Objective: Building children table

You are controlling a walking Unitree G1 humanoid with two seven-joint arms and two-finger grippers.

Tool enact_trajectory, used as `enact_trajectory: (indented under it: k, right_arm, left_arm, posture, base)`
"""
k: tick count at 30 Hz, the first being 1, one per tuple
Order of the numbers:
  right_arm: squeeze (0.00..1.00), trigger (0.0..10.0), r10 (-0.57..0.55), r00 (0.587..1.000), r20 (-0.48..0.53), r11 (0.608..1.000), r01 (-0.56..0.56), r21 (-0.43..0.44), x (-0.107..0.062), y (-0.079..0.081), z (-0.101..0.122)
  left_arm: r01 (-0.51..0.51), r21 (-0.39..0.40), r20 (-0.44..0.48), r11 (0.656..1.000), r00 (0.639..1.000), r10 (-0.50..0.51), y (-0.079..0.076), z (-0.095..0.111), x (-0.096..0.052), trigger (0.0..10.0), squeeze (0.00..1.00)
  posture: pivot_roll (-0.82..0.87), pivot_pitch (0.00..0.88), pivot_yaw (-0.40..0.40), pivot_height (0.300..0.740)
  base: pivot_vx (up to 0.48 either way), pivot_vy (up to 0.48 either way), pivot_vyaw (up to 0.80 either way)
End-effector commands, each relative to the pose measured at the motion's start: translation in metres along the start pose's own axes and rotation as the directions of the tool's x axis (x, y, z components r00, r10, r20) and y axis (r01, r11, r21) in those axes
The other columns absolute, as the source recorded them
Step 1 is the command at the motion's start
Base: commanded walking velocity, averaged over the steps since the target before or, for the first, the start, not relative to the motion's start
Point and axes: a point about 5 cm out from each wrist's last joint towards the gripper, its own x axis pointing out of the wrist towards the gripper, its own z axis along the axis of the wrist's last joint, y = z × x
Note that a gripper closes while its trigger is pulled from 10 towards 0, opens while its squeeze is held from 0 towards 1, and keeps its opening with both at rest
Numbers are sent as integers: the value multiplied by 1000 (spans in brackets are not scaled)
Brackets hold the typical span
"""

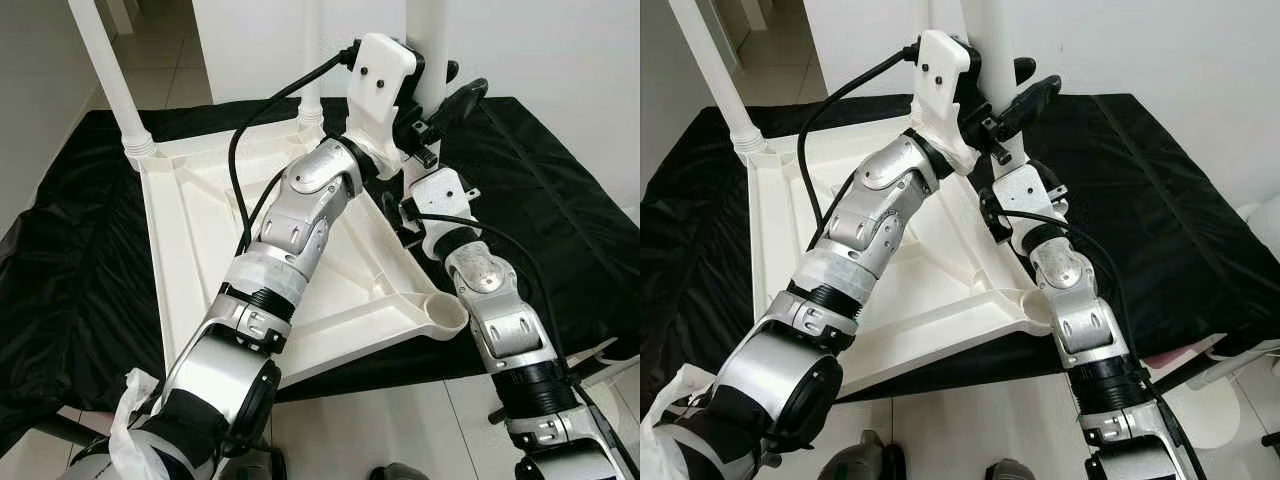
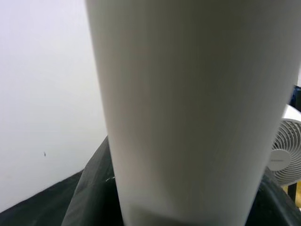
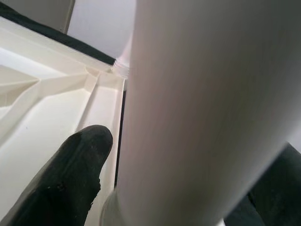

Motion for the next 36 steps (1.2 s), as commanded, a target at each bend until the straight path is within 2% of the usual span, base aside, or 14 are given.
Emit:
enact_trajectory:
  k: [1,12,13,15,16,17,18,19,20,21,23,24,27,36]
  right_arm:
    - [0,10000,15,999,30,1000,-15,-11,2,-1,3]
    - [0,10000,33,999,42,999,-32,-18,-2,2,-6]
    - [0,9294,37,998,48,999,-36,-18,-2,3,-6]
    - [0,9294,40,998,52,999,-39,-19,-2,3,-5]
    - [0,6980,30,998,58,999,-29,-23,-1,3,-4]
    - [0,6980,30,998,58,999,-29,-23,-1,3,-4]
    - [0,8392,33,997,68,999,-33,-12,-1,3,-3]
    - [0,6627,32,996,79,999,-31,-9,0,4,-1]
    - [0,6627,32,996,79,999,-31,-9,0,4,-1]
    - [0,4980,32,996,87,999,-33,8,0,4,-1]
    - [0,4980,31,995,91,999,-33,19,0,4,0]
    - [0,627,24,995,95,999,-28,42,0,4,0]
    - [0,0,17,995,95,997,-24,72,0,3,0]
    - [0,0,-40,998,57,988,31,151,-1,0,-4]
  left_arm:
    - [45,3,13,999,999,-45,-4,4,1,10000,0]
    - [37,-13,16,999,999,-37,-4,8,2,10000,0]
    - [37,-14,15,999,999,-37,-4,8,2,10000,0]
    - [37,-14,15,999,999,-37,-4,8,2,10000,0]
    - [37,-14,16,999,999,-37,-4,8,2,10000,0]
    - [37,-14,16,999,999,-37,-4,8,2,10000,0]
    - [37,-15,16,999,999,-37,-4,8,2,10000,0]
    - [37,-16,16,999,999,-37,-4,9,2,10000,0]
    - [37,-16,16,999,999,-37,-4,9,2,10000,0]
    - [36,-17,17,999,999,-36,-4,9,3,10000,0]
    - [36,-17,17,999,999,-36,-4,9,3,10000,0]
    - [35,-17,17,999,999,-34,-4,9,3,10000,0]
    - [32,-16,17,999,999,-32,-3,10,3,10000,0]
    - [26,-8,20,1000,999,-26,-2,12,3,10000,0]
  posture:
    - [0,0,9,740]
    - [2,0,8,740]
    - [1,0,11,740]
    - [1,0,11,740]
    - [0,0,12,740]
    - [0,0,12,740]
    - [0,0,12,740]
    - [1,0,11,740]
    - [1,0,11,740]
    - [2,0,10,740]
    - [2,0,10,740]
    - [3,0,10,740]
    - [3,0,9,740]
    - [4,0,5,740]
  base:
    - [0,0,0]
    - [0,0,0]
    - [0,0,0]
    - [0,0,0]
    - [0,0,0]
    - [0,0,0]
    - [0,0,0]
    - [0,0,0]
    - [0,0,0]
    - [0,0,0]
    - [0,0,0]
    - [0,0,0]
    - [0,0,0]
    - [0,0,0]
